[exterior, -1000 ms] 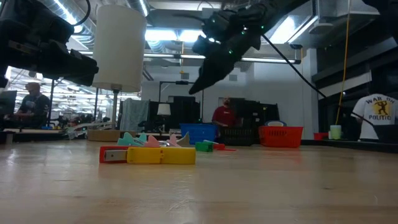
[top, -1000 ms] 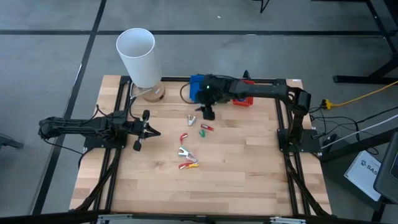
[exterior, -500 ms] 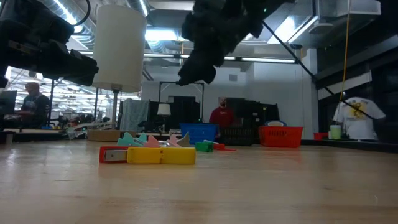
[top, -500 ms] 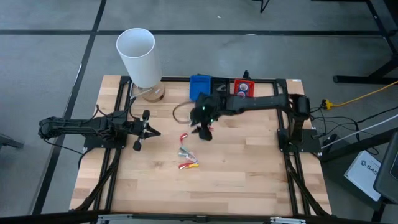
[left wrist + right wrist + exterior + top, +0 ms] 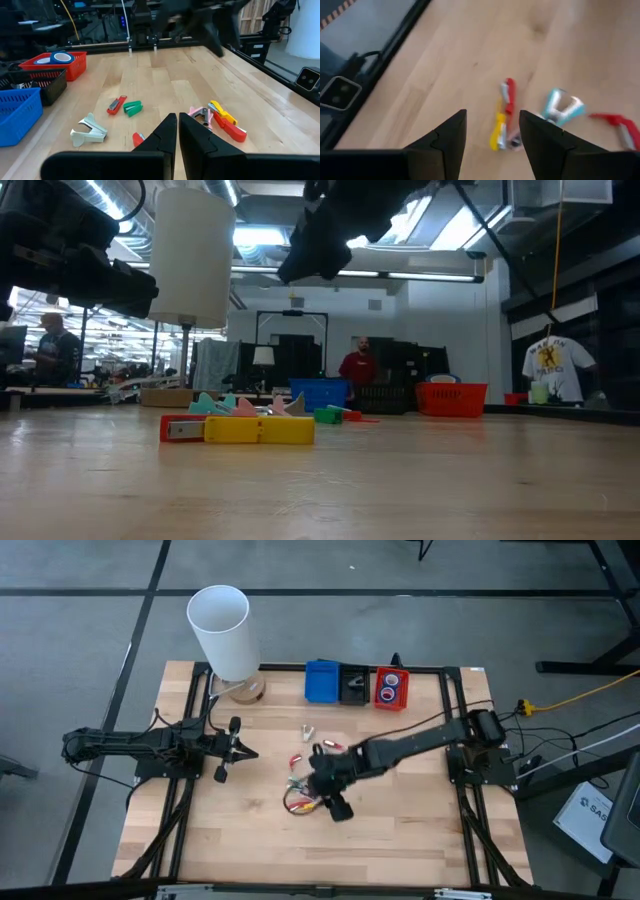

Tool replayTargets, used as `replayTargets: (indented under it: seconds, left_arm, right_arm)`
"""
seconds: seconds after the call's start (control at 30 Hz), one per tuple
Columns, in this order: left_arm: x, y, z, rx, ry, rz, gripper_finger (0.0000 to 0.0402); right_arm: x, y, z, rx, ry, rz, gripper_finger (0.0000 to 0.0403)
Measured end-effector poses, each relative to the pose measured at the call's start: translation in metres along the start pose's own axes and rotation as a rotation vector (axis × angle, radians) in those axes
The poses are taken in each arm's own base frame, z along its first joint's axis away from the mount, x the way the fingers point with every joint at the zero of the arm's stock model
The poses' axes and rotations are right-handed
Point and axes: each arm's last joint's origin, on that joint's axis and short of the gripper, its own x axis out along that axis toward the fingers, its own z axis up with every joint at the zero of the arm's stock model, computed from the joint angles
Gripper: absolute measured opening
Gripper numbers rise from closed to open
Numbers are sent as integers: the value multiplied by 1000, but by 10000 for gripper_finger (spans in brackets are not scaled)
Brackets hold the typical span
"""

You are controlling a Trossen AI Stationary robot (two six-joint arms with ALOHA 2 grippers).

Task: Pick and place Stapler, Stapler remover, tape
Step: Put the pink staple remover into the black bin

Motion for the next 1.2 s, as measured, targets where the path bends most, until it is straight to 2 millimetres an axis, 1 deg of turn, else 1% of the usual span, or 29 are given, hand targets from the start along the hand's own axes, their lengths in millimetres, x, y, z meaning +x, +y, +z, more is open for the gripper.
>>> replayTargets:
  seconds: [0.1,0.3,0.43,0.53,0.63,0.7,0.77,0.83,0.9,0.93,1.1,1.2]
  left_arm:
    - [0,0,0,0,0,0,16]
    - [0,0,0,0,-1,0,15]
    - [0,0,0,0,0,0,16]
    - [0,0,0,0,0,0,15]
    - [0,0,0,0,-1,0,15]
    - [0,0,0,0,0,0,15]
    - [0,0,0,0,0,0,15]
    - [0,0,0,0,0,0,15]
    - [0,0,0,0,-1,0,16]
    - [0,0,0,0,-1,0,15]
    - [0,0,0,0,-1,0,15]
    - [0,0,0,0,-1,0,16]
  right_arm:
    - [10,14,-3,-25,27,11,184]
    - [29,32,-11,-78,72,35,184]
    - [36,40,-14,-100,92,-45,184]
    - [40,40,-16,-89,105,-111,184]
    - [43,38,-18,-17,109,-180,184]
    - [44,36,-19,64,102,-246,184]
    - [47,33,-20,171,90,-321,184]
    - [48,28,-22,316,65,-373,184]
    - [51,25,-24,442,45,-405,184]
    - [51,24,-24,473,40,-415,184]
    - [56,18,-27,487,37,-469,184]
    - [64,13,-31,495,41,-478,184]
